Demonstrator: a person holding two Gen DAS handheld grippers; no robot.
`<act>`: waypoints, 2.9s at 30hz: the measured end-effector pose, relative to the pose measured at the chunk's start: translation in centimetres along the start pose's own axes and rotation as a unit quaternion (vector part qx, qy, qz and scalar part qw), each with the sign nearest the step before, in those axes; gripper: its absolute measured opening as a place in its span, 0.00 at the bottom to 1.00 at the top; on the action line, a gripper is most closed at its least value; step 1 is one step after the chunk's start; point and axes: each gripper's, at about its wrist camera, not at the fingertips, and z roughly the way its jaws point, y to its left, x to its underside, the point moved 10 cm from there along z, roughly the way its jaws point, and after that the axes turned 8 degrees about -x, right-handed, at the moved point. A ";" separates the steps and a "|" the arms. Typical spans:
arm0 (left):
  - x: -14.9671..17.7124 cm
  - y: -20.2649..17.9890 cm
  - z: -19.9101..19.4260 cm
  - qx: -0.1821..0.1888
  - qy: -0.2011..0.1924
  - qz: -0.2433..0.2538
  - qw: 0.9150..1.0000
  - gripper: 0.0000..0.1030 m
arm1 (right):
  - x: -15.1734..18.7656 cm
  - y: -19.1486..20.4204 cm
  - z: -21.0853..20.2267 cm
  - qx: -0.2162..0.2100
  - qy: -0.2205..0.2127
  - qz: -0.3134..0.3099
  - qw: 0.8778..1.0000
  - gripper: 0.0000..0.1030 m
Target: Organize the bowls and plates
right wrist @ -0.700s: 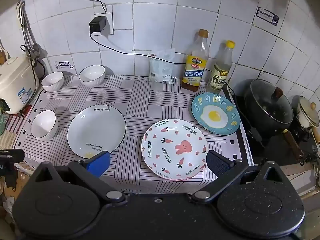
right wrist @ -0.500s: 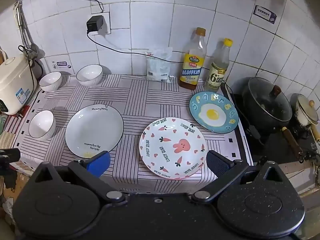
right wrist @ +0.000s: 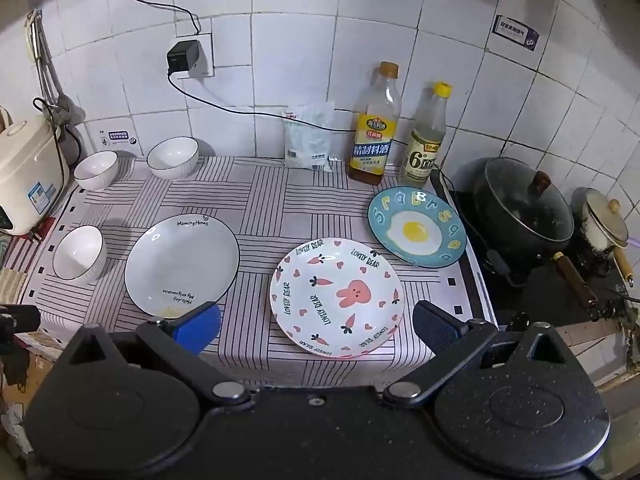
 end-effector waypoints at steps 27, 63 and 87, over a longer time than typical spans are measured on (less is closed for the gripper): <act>0.8 -0.8 -0.3 0.009 -0.058 -0.015 0.998 0.95 | 0.5 -0.7 0.1 -0.008 -0.046 -0.022 0.999 1.00; 2.1 -2.9 1.2 0.000 -0.078 -0.014 0.997 0.95 | 3.0 -3.0 1.4 -0.013 -0.113 -0.041 0.993 1.00; -1.1 1.0 13.7 0.068 -0.012 -0.060 0.996 0.89 | 1.0 5.5 11.0 -0.199 -0.137 -0.069 0.968 0.91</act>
